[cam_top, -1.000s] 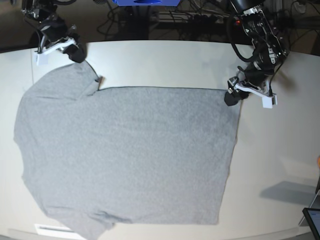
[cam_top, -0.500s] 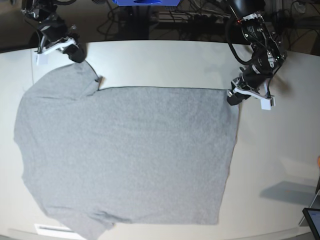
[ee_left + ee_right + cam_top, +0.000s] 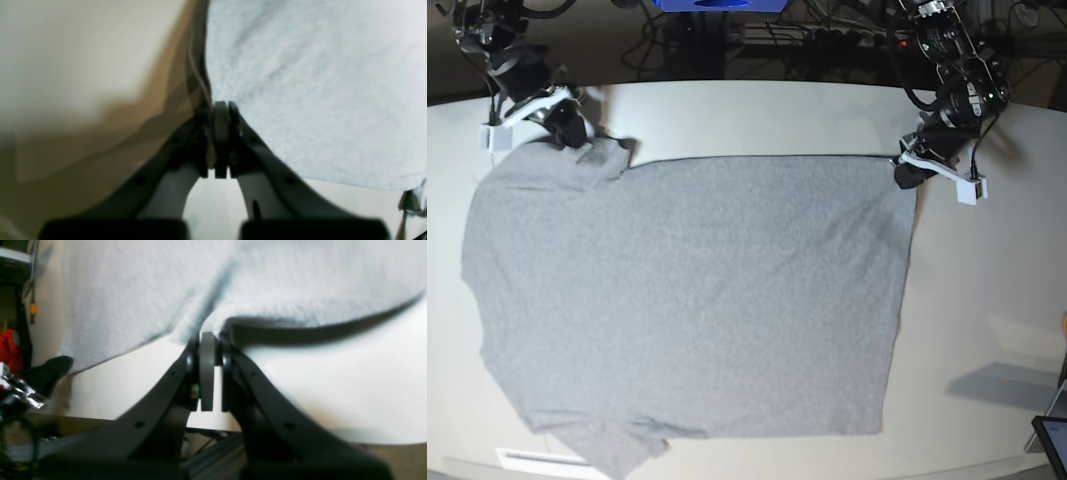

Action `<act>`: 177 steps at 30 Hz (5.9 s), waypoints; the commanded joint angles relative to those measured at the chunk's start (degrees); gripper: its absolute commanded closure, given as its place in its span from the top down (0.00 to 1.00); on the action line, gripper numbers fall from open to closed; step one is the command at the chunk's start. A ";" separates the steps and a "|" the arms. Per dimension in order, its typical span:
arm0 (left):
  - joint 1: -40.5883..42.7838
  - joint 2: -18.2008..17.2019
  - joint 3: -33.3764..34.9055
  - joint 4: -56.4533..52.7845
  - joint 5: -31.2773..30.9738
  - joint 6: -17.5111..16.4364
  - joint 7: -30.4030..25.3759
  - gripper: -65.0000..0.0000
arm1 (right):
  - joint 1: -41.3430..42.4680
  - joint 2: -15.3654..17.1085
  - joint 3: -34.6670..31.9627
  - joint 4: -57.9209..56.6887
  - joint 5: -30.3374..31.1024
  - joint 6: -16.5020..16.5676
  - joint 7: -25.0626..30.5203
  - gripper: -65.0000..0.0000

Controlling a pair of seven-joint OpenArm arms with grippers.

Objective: Fold the T-shirt properly
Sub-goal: 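Lift the held edge with both grippers and pull it toward the robot, then lower the held edge onto the table and open both grippers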

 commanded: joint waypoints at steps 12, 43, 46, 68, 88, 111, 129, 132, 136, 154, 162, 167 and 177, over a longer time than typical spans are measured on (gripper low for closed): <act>1.61 -0.06 -0.18 7.29 -0.94 -0.47 -0.95 0.00 | 5.89 2.67 0.11 2.43 -0.59 0.50 -4.63 0.00; -2.26 2.85 -8.80 6.86 -14.21 6.12 -0.95 0.00 | 29.89 5.92 0.20 1.90 -0.85 0.06 -21.43 0.00; -3.40 3.20 -8.80 6.77 -13.95 6.30 -0.95 0.00 | 31.03 6.19 0.20 1.11 -0.85 0.06 -21.43 0.00; -7.79 5.48 -3.26 -4.66 -21.86 7.27 -0.95 0.00 | 40.53 6.45 -1.65 -5.39 -8.94 0.50 -21.43 0.00; -16.41 5.48 -6.77 -12.31 -28.46 8.85 -1.39 0.00 | 47.82 8.21 -4.81 -14.98 -9.03 0.50 -20.90 0.00; -26.26 4.25 -11.17 -24.53 -26.35 8.85 -7.63 0.00 | 54.24 10.41 -4.99 -29.48 -11.84 0.68 -15.80 0.00; -27.22 3.37 -11.26 -26.55 -18.52 8.67 -7.63 0.12 | 54.15 10.41 -10.79 -32.56 -16.24 0.24 -8.50 0.19; -27.05 2.58 -11.26 -26.38 -18.61 8.59 -7.63 0.31 | 54.06 10.85 -10.97 -32.21 -16.33 0.33 -7.62 0.42; -25.20 1.17 -8.53 -19.52 -18.35 8.50 -7.54 0.48 | 53.98 13.31 -11.14 -31.50 -16.33 0.59 -7.45 0.53; -1.02 0.65 14.33 2.81 37.83 8.50 -42.79 0.13 | 31.29 5.13 -10.53 -16.12 -49.12 0.06 15.85 0.32; -3.93 0.65 14.33 -6.24 38.00 8.50 -50.79 0.00 | 32.44 -1.72 -5.43 -16.74 -56.41 0.50 17.08 0.00; -7.88 0.56 14.76 -9.23 38.27 8.50 -50.62 0.00 | 35.51 -1.64 -4.20 -20.69 -56.50 0.59 14.00 0.00; -11.31 0.47 15.03 -18.46 38.44 8.50 -50.62 0.00 | 39.73 -0.41 -4.64 -29.39 -56.41 0.59 11.19 0.00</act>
